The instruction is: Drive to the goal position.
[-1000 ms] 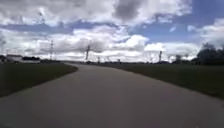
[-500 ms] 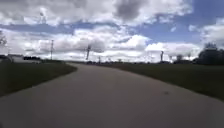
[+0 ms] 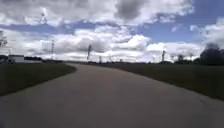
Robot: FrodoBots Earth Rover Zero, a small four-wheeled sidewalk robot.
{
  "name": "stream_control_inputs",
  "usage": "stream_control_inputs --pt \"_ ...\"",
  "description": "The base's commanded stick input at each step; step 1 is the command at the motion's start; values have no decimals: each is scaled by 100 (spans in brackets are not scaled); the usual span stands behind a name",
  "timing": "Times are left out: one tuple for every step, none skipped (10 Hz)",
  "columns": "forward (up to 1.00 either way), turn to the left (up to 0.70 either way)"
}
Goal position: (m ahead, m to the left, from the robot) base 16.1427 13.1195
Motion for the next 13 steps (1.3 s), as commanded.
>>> stream_control_inputs --pt "100 5" --pt "100 5" --pt "100 6" --pt "100 6" --pt "100 6" --pt "100 6" --pt "100 6" --pt "100 6" --pt "100 6" --pt "100 6" --pt "100 6" --pt "100 6" --pt "100 6"
